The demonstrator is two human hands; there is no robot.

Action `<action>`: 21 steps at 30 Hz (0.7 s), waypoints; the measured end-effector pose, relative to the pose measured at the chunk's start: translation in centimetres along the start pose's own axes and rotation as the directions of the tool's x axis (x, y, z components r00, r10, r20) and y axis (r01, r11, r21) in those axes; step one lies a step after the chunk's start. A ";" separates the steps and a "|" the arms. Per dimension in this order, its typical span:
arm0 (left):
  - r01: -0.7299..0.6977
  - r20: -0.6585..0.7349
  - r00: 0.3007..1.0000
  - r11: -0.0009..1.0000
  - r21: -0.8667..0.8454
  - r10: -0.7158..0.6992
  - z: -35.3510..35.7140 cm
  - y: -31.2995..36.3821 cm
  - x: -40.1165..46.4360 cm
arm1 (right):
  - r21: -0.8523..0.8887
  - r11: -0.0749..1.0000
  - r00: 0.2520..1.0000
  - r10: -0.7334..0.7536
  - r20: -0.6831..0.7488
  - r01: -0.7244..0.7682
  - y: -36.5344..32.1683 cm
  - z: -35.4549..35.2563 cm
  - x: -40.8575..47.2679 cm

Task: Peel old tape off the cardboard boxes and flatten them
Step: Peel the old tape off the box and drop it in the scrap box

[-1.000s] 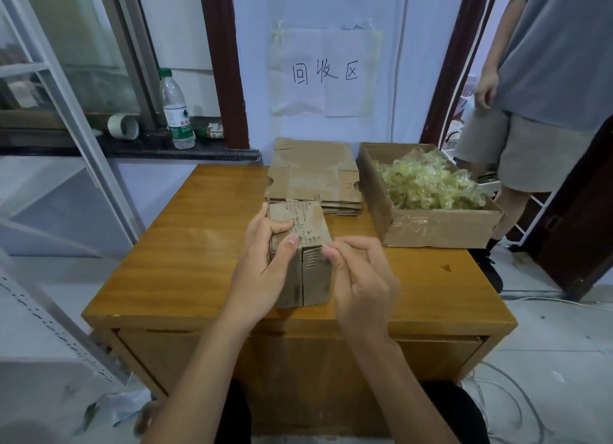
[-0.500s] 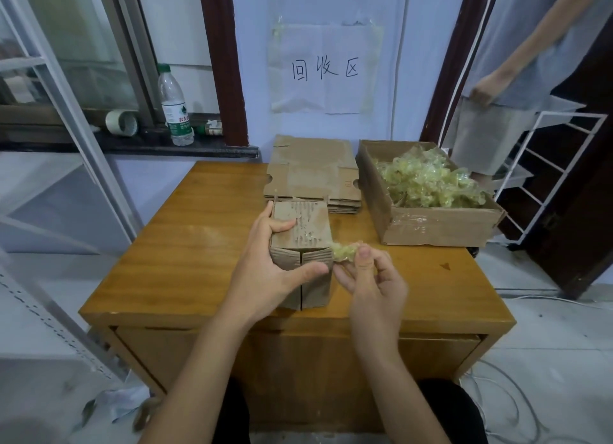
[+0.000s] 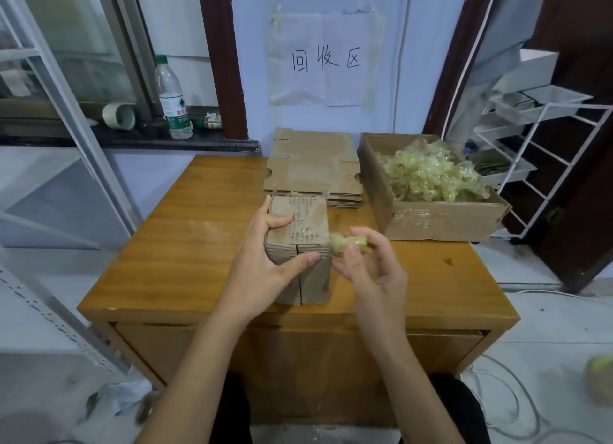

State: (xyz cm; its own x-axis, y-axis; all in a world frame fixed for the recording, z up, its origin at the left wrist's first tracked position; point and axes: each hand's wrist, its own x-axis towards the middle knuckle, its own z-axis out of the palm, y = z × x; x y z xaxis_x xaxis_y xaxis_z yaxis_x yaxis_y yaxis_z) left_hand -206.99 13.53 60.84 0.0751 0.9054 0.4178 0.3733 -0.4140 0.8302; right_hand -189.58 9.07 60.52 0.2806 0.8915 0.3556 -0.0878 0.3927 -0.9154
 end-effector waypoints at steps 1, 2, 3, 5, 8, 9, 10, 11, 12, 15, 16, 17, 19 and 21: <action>0.005 0.006 1.000 1.000 -0.011 -0.005 0.0 0.0 0.0 | -0.126 0.988 0.995 -0.085 0.057 0.092 0.3 -0.3 0.1; 0.010 0.013 1.000 1.000 -0.023 -0.010 -0.1 0.0 0.0 | -0.254 0.949 0.980 -0.166 0.110 0.189 0.8 -0.7 0.3; 0.014 0.018 1.000 0.999 -0.033 -0.014 -0.1 -0.1 0.0 | -0.358 0.892 0.959 -0.234 0.160 0.278 1.2 -1.0 0.3; 0.014 0.019 1.000 0.999 -0.038 -0.014 -0.1 -0.1 0.0 | -0.459 0.804 0.925 -0.312 0.218 0.379 1.5 -1.1 0.0; 0.018 0.014 1.000 0.999 -0.045 -0.017 -0.1 -0.2 0.0 | -0.480 0.763 0.901 -0.386 0.198 0.433 1.8 -0.8 -0.8; 0.017 0.014 1.000 0.999 -0.040 -0.016 -0.1 -0.1 0.0 | -0.473 0.767 0.899 -0.405 0.169 0.434 1.8 -0.6 -0.9; 0.015 0.014 1.000 0.999 -0.035 -0.015 0.0 -0.1 0.0 | -0.449 0.792 0.908 -0.397 0.134 0.412 1.7 -0.5 -0.8; 0.014 0.014 1.000 0.999 -0.033 -0.013 0.0 -0.1 0.0 | -0.405 0.838 0.929 -0.356 0.100 0.365 1.5 -0.4 -0.6; 0.012 0.014 1.000 0.999 -0.033 -0.011 0.0 -0.1 0.0 | -0.358 0.883 0.952 -0.295 0.083 0.305 1.1 -0.3 -0.3; 0.011 0.008 1.000 0.999 -0.035 -0.011 0.0 -0.1 0.0 | -0.339 0.919 0.976 -0.164 0.140 0.203 0.5 -0.1 0.0; 0.010 0.006 1.000 0.999 -0.035 -0.010 0.0 -0.1 0.0 | -0.366 0.907 0.973 -0.157 0.166 0.209 0.5 -0.1 0.0; 0.008 0.006 1.000 0.999 -0.032 -0.008 0.0 -0.2 0.0 | -0.387 0.897 0.971 -0.149 0.189 0.213 0.6 -0.1 0.0; 0.006 0.011 1.000 1.000 -0.020 -0.006 0.0 -0.2 0.0 | -0.398 0.899 0.971 -0.102 0.218 0.184 0.9 -0.3 0.2; 0.009 0.013 1.000 1.000 -0.015 -0.009 0.1 -0.2 0.0 | -0.430 0.877 0.963 -0.119 0.241 0.216 1.2 -0.4 0.4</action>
State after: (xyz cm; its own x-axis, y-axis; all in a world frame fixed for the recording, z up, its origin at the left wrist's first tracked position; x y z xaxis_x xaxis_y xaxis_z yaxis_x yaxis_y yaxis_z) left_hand -207.02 13.63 60.64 0.0838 0.9101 0.4059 0.3596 -0.4075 0.8394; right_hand -189.19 9.87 59.47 0.0498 0.8666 0.4965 0.3948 0.4395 -0.8068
